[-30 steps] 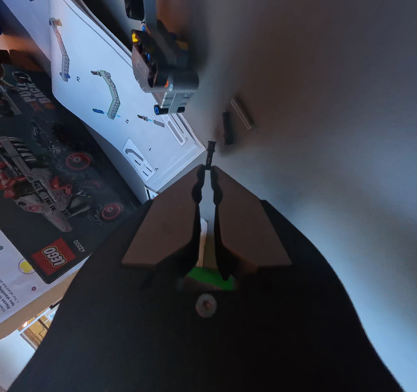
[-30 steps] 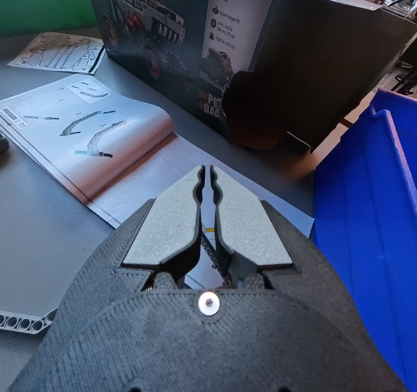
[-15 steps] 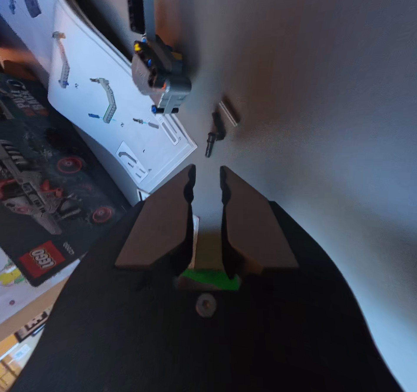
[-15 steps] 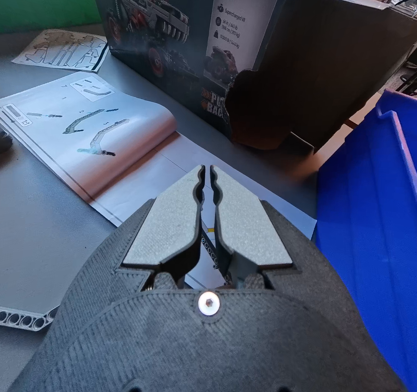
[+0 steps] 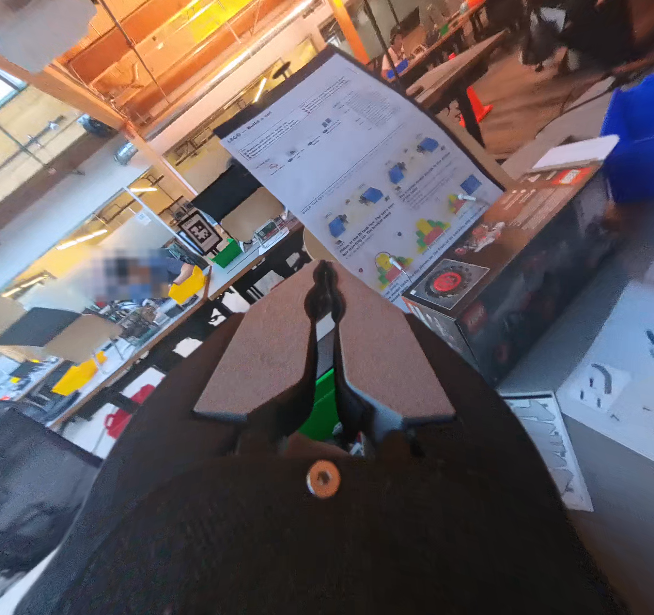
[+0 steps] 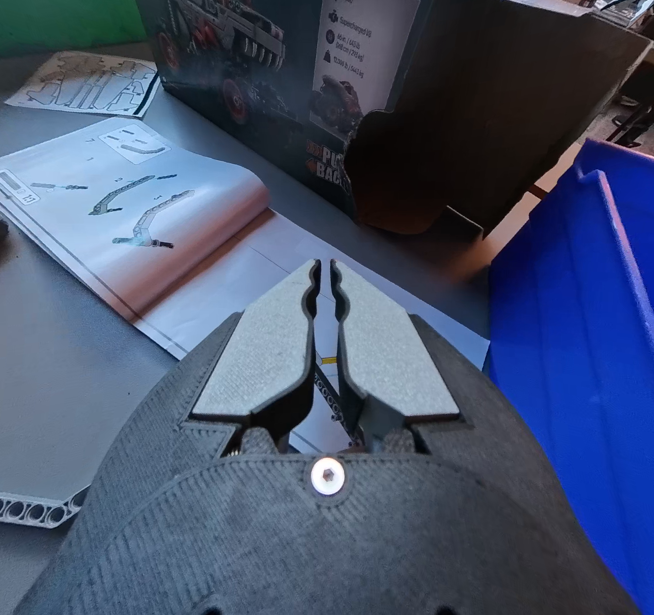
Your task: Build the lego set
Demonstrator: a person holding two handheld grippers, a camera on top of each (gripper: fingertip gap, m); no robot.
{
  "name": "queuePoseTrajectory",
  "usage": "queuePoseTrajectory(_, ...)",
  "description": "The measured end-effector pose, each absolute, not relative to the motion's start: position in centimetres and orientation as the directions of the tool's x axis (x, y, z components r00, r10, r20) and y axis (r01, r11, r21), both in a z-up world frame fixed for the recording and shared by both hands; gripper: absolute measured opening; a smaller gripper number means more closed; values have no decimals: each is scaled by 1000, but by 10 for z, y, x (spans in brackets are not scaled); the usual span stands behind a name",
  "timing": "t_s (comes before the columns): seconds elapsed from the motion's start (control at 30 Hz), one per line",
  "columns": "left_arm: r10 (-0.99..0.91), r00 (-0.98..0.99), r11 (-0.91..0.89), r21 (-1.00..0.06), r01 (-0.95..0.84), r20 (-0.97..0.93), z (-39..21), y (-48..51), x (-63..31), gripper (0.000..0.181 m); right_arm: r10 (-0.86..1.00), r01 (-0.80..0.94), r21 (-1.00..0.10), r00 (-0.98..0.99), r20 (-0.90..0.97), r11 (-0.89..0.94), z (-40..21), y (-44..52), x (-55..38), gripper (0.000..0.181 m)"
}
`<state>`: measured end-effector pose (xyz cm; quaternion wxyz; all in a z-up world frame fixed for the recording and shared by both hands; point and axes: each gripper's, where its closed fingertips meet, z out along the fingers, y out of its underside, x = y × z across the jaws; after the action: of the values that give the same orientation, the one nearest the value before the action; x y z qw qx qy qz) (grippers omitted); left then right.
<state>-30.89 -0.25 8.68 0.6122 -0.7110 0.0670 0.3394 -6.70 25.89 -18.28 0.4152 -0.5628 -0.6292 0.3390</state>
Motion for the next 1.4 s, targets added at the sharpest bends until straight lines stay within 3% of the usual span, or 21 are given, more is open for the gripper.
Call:
queuePoseTrajectory(0.03,317,774,-231,-836,-498,-548,86,-3,-313,0,990,427,-894,-21,138,134,-183,259,-67,3)
queuePoseTrajectory(0.2,366,757,-269,-841,-470,-541,79,-3,-333,0,992,433,-893,-25,124,123,-184,259,-67,4)
queuePoseTrajectory(0.37,144,818,-426,-781,-456,-557,30,14,-322,0,992,435,-892,-33,122,124,-185,260,-67,4)
queuePoseTrajectory(0.63,82,871,-488,-781,-389,-485,4,27,-325,0,993,436,-892,-26,118,117,-185,261,-68,4)
queuePoseTrajectory(0.93,163,891,-406,-851,-332,-425,18,30,-340,0,991,428,-895,-21,129,125,-183,261,-67,5)
queuePoseTrajectory(1.1,143,945,-366,-903,-225,-294,10,35,-350,0,991,427,-895,-26,131,129,-183,261,-67,5)
queuePoseTrajectory(1.4,35,994,-63,-993,-99,-102,58,32,-318,0,990,430,-893,-23,136,133,-184,261,-67,5)
